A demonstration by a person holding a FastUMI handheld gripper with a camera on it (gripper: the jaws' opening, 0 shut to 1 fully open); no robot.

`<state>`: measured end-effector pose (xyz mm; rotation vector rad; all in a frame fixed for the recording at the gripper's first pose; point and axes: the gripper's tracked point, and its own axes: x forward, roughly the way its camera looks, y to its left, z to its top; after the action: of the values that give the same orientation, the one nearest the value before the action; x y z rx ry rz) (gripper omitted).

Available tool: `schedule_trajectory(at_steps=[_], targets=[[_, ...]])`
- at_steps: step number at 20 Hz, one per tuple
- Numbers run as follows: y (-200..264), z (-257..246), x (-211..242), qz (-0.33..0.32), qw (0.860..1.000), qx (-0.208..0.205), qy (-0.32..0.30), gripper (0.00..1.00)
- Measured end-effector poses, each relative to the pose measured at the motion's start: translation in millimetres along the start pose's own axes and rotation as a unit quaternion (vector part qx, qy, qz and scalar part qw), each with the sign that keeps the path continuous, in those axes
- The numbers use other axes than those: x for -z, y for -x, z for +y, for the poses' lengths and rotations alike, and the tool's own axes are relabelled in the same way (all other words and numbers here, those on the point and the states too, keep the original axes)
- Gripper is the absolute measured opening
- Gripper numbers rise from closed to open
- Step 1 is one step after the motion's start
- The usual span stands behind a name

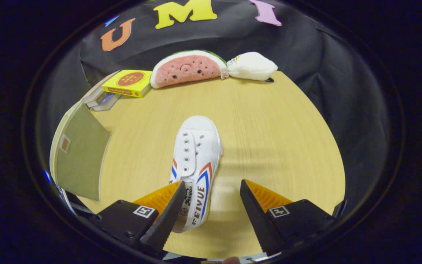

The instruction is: Open the storage box then place both shoes into the box .Put the left shoe in first, then the right shoe, with the right side of both shoes facing outward in a uniform manner.

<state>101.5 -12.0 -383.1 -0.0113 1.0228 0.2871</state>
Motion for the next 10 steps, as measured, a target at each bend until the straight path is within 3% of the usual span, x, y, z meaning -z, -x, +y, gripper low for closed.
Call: schedule_trajectory(at_steps=[7, 8, 10], targets=[[-28.7, 4.9, 0.7, 0.044, 0.998, -0.033, 0.004, 0.95], [-30.7, 9.1, -1.8, 0.046, 0.998, -0.048, 0.003, 0.91], [-28.7, 15.9, -1.9, 0.061, 0.996, -0.068, -0.005, 0.68]])
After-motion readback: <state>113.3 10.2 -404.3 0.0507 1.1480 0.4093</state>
